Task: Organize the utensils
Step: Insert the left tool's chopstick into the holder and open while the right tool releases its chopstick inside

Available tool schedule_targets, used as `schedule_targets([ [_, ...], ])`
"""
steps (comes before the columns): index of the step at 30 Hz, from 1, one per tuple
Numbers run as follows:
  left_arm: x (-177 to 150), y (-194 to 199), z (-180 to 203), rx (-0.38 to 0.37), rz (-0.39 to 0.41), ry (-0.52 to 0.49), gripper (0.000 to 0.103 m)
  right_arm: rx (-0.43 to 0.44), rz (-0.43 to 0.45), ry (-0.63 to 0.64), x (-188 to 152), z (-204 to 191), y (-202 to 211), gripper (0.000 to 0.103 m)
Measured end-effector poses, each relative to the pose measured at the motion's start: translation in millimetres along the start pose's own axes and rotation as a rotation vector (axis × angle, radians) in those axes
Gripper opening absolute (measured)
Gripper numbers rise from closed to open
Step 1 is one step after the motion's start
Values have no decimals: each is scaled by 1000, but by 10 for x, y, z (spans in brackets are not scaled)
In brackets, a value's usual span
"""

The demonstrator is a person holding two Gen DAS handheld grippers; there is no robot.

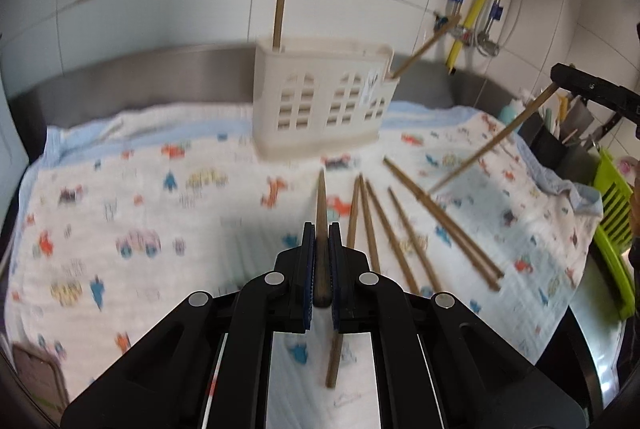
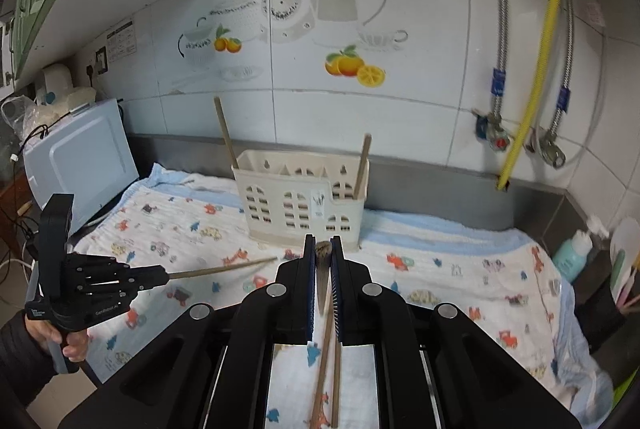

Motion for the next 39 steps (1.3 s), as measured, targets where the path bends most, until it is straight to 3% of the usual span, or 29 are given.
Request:
schedule_targets([
  [12, 649, 97, 74, 21, 54, -68, 5, 23, 120, 38, 918, -27, 216, 7],
  [19, 948, 220, 185, 35, 89, -122, 5, -50, 178, 42, 1392, -13, 86, 7],
  [29, 1362, 628, 337, 28, 193, -154, 5, -59, 69, 0, 1414, 119, -631, 7],
  [39, 2021, 1062, 576, 115, 409, -187, 5, -57, 7, -2, 1289, 164, -950, 7],
])
Point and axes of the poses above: each gripper's, at about its wrist camera, not at the fingertips, and y roughly against the way its jaws point, z to its right, x to its top, the point moved 2 cm from there along -y, roughly the way its jaws point, and after that the axes turned 9 degrees about -z, right-handed, at the moved point
